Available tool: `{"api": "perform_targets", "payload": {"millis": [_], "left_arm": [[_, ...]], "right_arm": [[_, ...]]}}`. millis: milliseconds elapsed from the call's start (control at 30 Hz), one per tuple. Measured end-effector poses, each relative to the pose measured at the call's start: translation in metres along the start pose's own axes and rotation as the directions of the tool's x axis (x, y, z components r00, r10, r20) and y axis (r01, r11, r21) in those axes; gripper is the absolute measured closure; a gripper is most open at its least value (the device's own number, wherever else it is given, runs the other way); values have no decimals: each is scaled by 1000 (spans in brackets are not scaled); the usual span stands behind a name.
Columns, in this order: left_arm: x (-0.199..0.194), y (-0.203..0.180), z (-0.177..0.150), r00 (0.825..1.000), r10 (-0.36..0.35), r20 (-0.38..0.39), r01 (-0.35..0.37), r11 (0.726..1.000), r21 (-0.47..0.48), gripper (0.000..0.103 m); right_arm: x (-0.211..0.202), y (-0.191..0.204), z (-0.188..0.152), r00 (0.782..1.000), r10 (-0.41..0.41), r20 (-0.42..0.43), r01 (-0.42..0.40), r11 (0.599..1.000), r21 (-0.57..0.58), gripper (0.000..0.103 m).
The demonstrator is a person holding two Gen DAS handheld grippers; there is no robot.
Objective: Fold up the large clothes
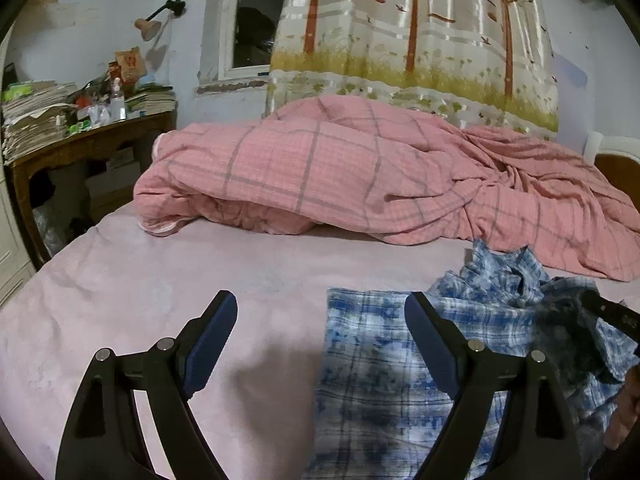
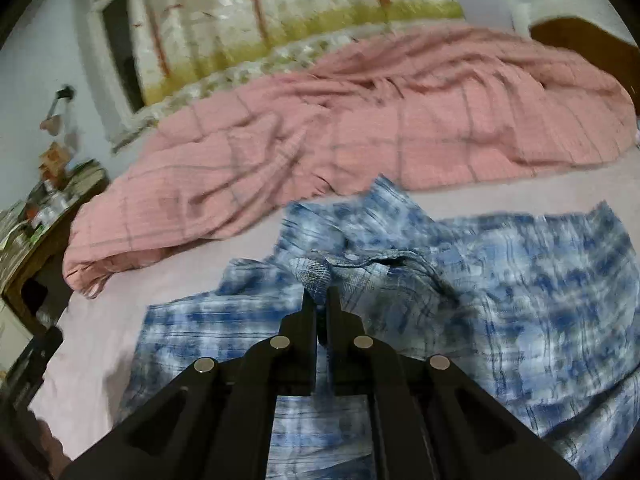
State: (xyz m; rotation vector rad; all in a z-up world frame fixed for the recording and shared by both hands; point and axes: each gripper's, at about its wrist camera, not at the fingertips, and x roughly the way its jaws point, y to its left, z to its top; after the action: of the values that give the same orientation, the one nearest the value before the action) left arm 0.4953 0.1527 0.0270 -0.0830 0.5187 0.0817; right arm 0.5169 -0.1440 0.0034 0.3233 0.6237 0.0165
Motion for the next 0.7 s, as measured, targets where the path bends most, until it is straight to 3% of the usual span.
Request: {"api": "perform_targets", "payload": {"millis": [233, 300, 400, 700], "left_arm": [[1, -1, 0, 999, -35, -20, 35, 999, -4, 18], [1, 0, 0, 997, -71, -32, 70, 997, -23, 18], [0, -1, 0, 998, -63, -32, 62, 998, -27, 18], [3, 3, 1, 998, -42, -40, 41, 998, -41, 18]], "right_arm": [[-2, 18, 4, 996, 89, 14, -89, 995, -37, 99], [0, 22, 2, 992, 125, -9, -126, 992, -31, 99], [-2, 31, -2, 984, 175, -28, -176, 984, -30, 99], [22, 53, -26, 974, 201, -100, -209, 974, -81, 99]]}}
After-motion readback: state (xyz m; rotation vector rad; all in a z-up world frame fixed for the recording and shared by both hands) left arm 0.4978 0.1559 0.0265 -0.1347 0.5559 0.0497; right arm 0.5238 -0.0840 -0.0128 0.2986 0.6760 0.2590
